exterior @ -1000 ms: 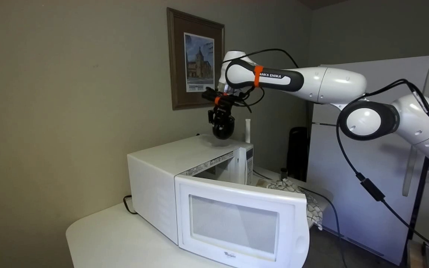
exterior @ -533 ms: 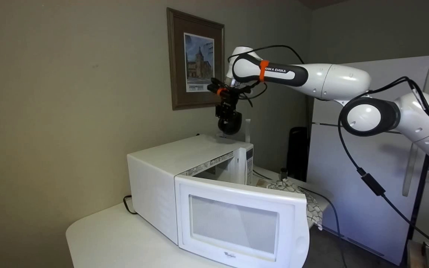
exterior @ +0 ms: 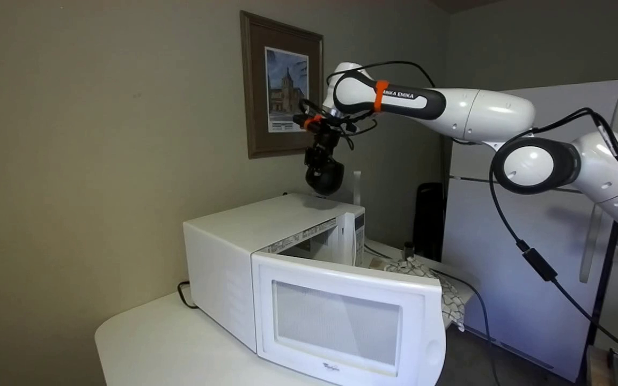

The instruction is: Move the mug closer to the towel

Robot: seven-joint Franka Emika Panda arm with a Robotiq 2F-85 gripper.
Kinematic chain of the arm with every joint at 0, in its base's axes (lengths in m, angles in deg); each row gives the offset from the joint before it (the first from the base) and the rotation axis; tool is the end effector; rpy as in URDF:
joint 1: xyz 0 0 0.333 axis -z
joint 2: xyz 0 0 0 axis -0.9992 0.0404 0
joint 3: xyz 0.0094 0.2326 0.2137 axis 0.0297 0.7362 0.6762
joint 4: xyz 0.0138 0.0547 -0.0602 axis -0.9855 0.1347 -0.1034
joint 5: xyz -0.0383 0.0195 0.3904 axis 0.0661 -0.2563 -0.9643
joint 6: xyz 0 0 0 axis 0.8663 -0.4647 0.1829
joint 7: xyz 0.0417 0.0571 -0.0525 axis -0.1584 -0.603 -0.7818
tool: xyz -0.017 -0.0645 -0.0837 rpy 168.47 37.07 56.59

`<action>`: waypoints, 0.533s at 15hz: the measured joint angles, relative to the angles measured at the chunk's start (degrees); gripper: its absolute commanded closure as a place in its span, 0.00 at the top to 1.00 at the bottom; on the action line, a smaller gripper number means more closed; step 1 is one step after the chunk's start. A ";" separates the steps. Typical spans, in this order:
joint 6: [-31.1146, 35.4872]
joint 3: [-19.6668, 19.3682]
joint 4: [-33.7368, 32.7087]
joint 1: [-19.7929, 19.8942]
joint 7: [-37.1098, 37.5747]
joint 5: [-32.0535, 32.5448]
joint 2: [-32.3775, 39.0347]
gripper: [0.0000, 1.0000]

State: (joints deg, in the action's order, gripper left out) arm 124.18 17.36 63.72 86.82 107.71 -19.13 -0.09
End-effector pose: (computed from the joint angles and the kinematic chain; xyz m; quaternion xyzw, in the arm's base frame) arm 0.7628 0.0640 0.5788 -0.6350 0.7508 -0.0606 0.1716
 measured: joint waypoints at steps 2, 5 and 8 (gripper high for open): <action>1.53 0.67 0.13 -0.35 2.20 -0.46 0.00 0.02; 2.41 1.55 0.49 -0.97 4.21 -0.62 -0.05 0.07; 2.63 2.20 1.13 -1.59 4.16 -0.62 -0.40 0.07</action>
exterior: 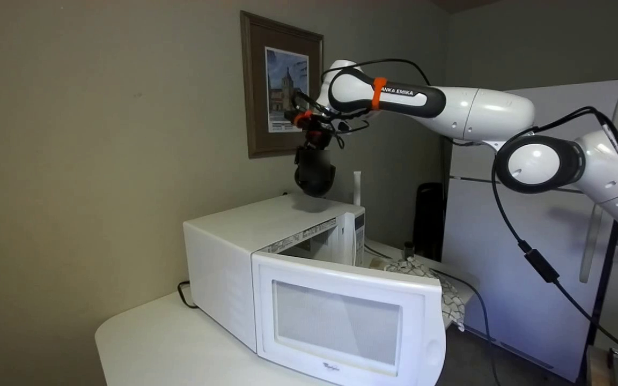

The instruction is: Move the mug closer to the towel

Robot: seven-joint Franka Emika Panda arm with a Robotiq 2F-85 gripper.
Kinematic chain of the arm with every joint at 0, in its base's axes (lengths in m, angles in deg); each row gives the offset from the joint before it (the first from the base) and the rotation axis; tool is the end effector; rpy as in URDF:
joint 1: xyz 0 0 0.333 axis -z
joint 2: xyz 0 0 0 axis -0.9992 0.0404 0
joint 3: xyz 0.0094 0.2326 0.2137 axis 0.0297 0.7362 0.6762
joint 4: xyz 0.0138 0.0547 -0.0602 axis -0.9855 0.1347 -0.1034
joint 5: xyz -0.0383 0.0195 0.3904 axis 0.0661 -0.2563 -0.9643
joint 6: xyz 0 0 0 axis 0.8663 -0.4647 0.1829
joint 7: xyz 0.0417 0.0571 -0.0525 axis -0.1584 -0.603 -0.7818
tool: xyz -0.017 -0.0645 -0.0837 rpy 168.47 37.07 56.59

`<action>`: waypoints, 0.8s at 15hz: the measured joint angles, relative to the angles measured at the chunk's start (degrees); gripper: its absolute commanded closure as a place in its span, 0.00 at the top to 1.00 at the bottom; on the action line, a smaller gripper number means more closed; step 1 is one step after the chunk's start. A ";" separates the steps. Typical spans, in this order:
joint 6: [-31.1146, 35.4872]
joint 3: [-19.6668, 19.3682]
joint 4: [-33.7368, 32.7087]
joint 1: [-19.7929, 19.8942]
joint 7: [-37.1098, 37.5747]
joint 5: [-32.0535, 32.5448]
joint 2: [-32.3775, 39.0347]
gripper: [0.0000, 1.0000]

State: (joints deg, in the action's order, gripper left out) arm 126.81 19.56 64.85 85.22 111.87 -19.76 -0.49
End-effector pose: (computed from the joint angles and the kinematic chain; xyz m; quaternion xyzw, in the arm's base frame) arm 0.7615 0.1005 0.5821 -0.6231 0.7550 -0.0424 0.1998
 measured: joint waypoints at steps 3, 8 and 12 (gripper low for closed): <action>0.02 0.07 0.20 -0.06 0.00 0.00 -0.23 0.07; 0.01 0.05 0.41 0.06 -0.81 0.10 0.28 0.02; 0.01 -0.06 1.60 2.87 -7.13 0.17 0.22 0.02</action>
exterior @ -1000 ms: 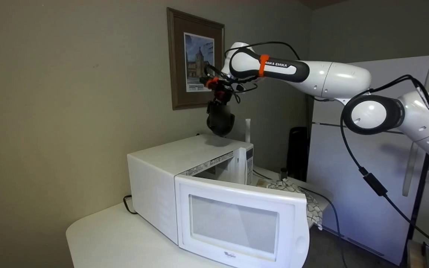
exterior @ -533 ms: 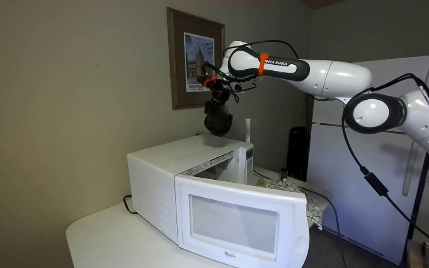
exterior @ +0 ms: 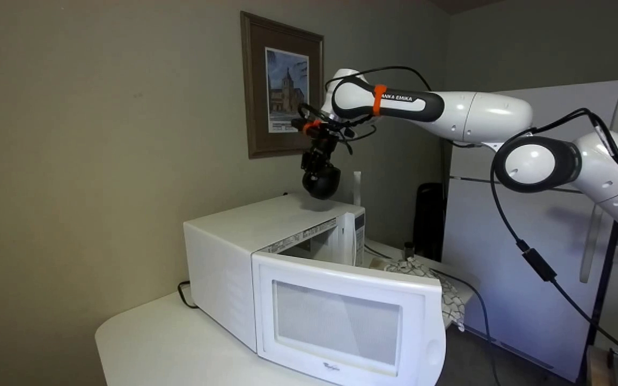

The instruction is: Move the mug closer to the towel

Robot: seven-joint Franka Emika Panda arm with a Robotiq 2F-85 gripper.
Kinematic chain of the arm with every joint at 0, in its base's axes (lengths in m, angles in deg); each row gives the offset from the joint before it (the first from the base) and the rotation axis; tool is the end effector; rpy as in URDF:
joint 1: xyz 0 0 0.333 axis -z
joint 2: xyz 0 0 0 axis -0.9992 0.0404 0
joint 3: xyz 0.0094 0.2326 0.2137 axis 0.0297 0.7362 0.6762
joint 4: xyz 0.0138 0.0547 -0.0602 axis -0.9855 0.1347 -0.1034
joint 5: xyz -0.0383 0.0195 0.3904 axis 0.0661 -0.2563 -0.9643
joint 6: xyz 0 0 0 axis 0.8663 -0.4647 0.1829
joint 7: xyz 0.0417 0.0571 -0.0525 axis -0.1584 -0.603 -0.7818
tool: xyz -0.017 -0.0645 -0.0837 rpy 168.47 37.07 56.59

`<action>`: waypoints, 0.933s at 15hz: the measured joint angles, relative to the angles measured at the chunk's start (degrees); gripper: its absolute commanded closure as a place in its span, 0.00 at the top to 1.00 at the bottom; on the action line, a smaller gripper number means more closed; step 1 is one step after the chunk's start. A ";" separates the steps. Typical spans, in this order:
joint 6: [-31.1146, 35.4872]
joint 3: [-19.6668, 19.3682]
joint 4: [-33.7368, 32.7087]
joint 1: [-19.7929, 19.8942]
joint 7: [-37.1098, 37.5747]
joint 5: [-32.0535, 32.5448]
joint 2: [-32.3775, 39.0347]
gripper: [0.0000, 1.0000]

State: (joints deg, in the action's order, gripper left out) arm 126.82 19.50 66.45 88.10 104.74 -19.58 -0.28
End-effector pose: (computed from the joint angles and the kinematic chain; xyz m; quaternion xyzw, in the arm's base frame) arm 0.7687 0.0637 0.5659 -0.6532 0.7331 -0.0521 0.1818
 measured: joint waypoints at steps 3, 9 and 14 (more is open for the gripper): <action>0.00 -0.08 0.85 3.80 -2.86 0.00 -1.20 0.02; -2.02 -1.31 7.47 8.56 -7.11 0.97 -6.63 0.02; -5.36 -4.16 19.04 9.73 -6.66 4.95 -14.60 0.02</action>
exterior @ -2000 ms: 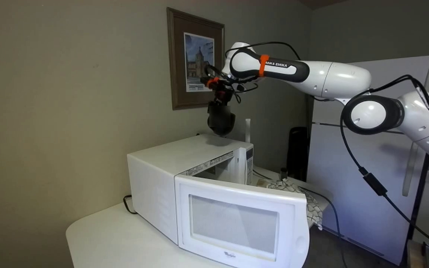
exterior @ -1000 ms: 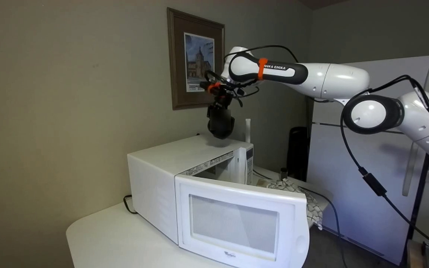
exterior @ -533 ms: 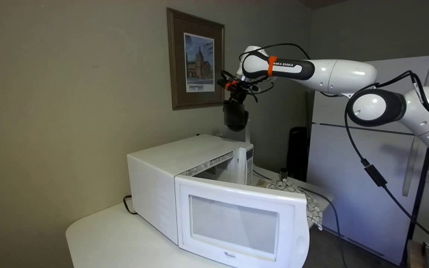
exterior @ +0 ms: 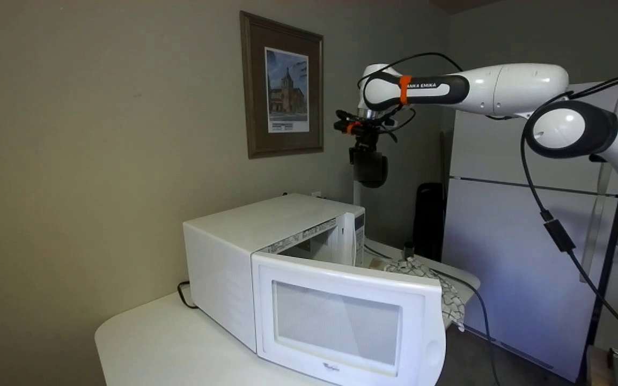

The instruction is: Move the mug closer to the towel

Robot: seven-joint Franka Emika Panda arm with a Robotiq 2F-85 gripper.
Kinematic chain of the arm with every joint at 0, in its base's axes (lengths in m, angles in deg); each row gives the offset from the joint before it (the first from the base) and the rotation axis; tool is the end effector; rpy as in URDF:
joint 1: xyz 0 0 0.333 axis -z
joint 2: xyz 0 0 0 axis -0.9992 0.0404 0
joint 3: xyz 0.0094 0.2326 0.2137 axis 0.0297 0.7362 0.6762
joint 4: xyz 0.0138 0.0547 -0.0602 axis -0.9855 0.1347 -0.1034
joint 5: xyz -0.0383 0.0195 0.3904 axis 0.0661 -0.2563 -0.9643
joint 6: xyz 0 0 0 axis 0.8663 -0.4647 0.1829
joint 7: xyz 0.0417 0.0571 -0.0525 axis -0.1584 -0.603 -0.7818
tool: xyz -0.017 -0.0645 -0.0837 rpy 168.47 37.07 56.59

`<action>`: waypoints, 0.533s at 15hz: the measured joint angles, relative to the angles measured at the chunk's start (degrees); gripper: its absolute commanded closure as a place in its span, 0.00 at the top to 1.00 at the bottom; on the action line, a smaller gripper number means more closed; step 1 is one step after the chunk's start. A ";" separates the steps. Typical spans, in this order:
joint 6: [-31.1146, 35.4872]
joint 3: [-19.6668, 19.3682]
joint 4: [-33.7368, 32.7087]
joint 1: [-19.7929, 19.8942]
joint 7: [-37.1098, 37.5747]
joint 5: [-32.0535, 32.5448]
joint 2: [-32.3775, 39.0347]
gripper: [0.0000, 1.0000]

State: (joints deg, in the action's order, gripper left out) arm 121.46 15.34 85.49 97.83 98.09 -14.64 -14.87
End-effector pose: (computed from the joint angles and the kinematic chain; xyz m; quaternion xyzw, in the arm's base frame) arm 0.7164 -0.0777 0.5822 -0.6387 0.7638 -0.0772 0.0522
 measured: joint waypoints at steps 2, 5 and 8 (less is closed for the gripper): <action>-0.41 -0.89 5.40 0.15 1.13 0.92 -3.49 0.02; -0.34 -1.08 13.38 0.67 3.05 -0.02 -8.48 0.02; -0.32 -1.07 21.67 1.15 3.51 -1.86 -13.37 0.07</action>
State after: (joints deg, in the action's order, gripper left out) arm 121.15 14.28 107.16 98.98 101.59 -16.50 -28.24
